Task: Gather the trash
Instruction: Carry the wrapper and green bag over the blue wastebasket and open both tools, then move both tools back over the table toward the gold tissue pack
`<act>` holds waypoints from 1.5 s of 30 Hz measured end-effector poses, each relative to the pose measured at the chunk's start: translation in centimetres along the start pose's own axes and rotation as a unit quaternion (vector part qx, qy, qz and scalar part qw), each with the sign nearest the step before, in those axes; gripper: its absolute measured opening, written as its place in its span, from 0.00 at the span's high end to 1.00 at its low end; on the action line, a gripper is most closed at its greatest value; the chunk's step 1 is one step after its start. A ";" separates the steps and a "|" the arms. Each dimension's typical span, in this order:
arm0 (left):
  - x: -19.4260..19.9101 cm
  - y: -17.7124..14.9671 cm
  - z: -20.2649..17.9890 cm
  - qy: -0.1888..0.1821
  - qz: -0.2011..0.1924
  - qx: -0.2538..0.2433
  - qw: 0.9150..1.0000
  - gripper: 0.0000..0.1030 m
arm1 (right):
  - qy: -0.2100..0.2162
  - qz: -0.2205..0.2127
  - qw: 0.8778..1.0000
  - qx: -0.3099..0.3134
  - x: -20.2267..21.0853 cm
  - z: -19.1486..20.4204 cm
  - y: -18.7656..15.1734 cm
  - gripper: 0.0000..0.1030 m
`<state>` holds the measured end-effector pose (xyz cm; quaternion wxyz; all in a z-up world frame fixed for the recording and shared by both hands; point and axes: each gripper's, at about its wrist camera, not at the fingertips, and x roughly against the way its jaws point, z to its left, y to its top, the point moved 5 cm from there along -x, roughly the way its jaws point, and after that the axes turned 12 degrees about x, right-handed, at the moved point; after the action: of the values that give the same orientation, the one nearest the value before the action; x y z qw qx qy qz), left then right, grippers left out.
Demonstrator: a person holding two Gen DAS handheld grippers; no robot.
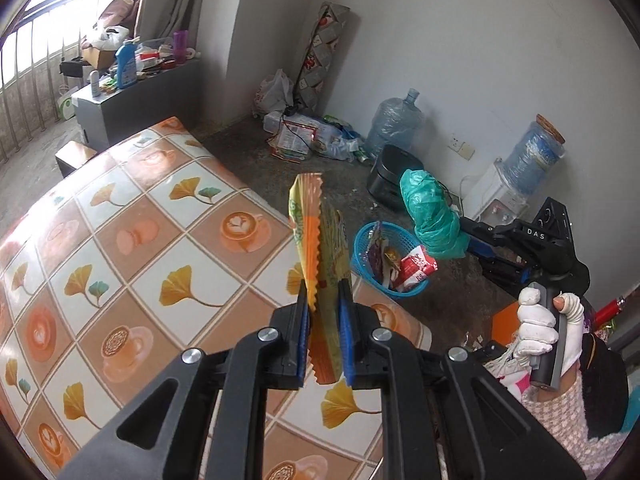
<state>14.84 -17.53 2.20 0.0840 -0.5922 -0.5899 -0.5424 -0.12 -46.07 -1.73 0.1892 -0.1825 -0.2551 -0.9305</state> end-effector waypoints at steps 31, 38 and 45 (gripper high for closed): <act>-35.8 3.5 -19.9 -0.011 0.188 -0.123 0.974 0.47 | -0.299 -0.084 0.939 -0.147 0.3 -23.9 7.0 0.53; -36.2 3.1 -17.7 0.005 0.193 -0.125 0.973 0.47 | -0.301 -0.076 0.935 -0.172 1.1 -25.2 3.5 0.53; -33.4 5.1 -16.2 0.016 0.158 -0.110 0.981 0.47 | -0.298 -0.082 0.939 -0.149 2.0 -23.4 3.7 0.53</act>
<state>19.62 -51.30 -13.37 0.1128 -0.6748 -0.4244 -0.5932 -5.86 -62.21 -18.17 -0.0017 -0.4561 -0.1718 -0.8732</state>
